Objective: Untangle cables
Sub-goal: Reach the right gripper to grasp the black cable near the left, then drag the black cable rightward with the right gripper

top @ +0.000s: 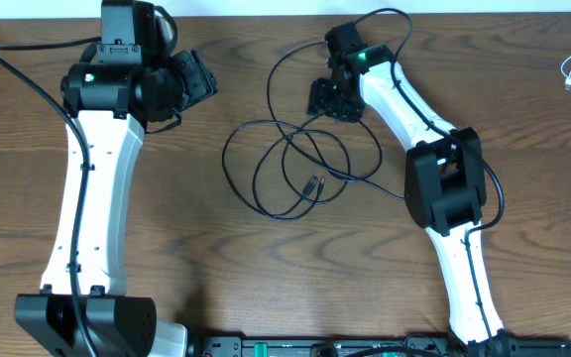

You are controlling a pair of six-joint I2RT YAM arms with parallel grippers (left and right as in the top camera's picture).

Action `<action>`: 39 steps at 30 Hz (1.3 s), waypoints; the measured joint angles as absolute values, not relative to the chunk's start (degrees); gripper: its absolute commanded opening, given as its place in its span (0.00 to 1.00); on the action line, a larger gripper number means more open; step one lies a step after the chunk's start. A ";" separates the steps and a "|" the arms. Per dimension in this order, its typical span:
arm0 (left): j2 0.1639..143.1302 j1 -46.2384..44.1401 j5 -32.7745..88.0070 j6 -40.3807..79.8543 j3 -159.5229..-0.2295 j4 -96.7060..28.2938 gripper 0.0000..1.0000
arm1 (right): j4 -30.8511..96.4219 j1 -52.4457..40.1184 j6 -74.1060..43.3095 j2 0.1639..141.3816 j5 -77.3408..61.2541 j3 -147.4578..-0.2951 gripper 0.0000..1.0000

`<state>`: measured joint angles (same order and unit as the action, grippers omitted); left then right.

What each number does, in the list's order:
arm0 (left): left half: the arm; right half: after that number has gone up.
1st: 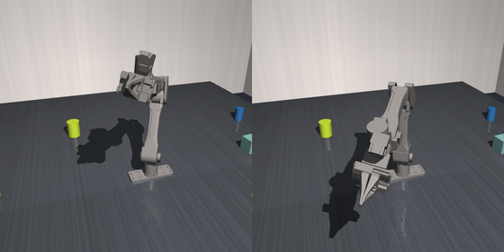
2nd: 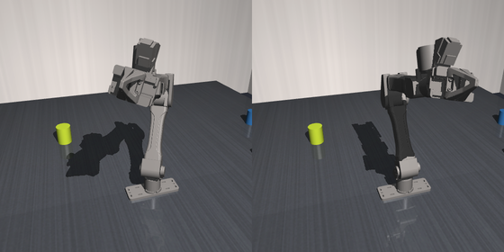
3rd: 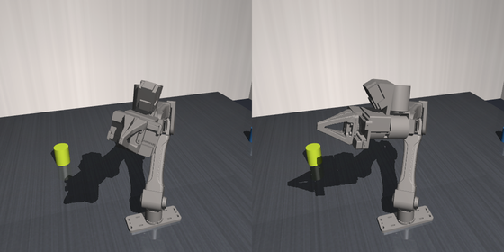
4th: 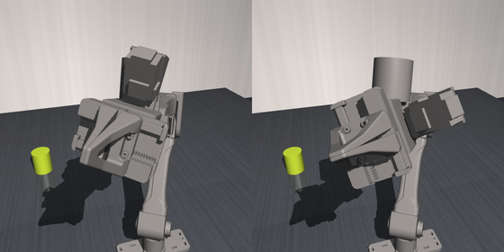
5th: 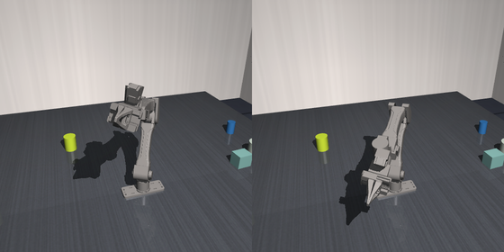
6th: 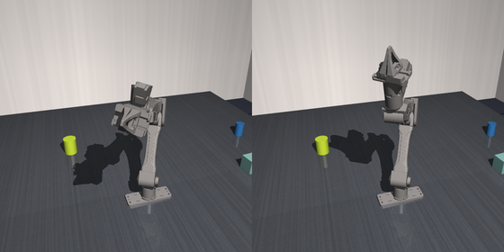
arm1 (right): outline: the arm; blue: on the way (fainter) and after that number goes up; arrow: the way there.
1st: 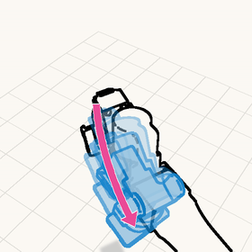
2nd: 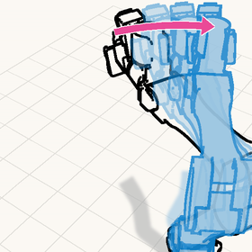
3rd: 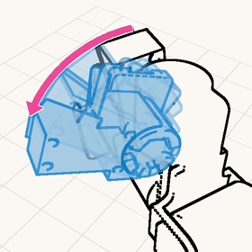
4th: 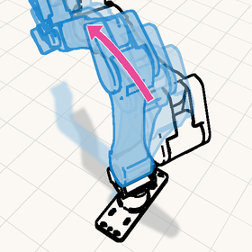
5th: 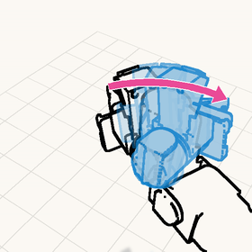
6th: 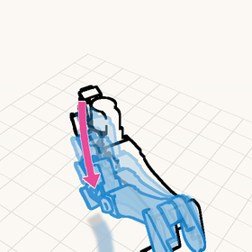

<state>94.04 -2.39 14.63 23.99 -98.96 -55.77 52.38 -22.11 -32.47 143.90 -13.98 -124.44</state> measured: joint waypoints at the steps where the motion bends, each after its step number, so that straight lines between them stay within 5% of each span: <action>1: 94.04 -2.39 14.63 23.99 -98.96 -55.81 0.64 | 51.64 -22.11 -33.01 143.96 -14.04 -124.44 0.61; 12: 94.04 -2.39 14.66 23.99 -98.70 -56.51 0.64 | 44.05 -24.03 -38.63 145.36 -8.49 -124.44 0.48; 17: 94.06 -2.39 14.63 23.99 -98.04 -56.90 0.64 | 42.33 -25.28 -39.99 146.87 -6.98 -125.62 0.02; 32: 94.08 -2.39 14.63 23.99 -98.00 -57.01 0.64 | 49.80 -23.24 -18.96 145.82 -19.05 -126.67 0.01; 39: 94.08 -2.39 14.66 23.99 -97.95 -57.01 0.64 | 52.56 -15.66 -13.96 128.01 -28.23 -127.46 0.01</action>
<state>94.08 -2.39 14.66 23.99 -97.95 -57.01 52.56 -15.66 -13.96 128.01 -28.23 -127.46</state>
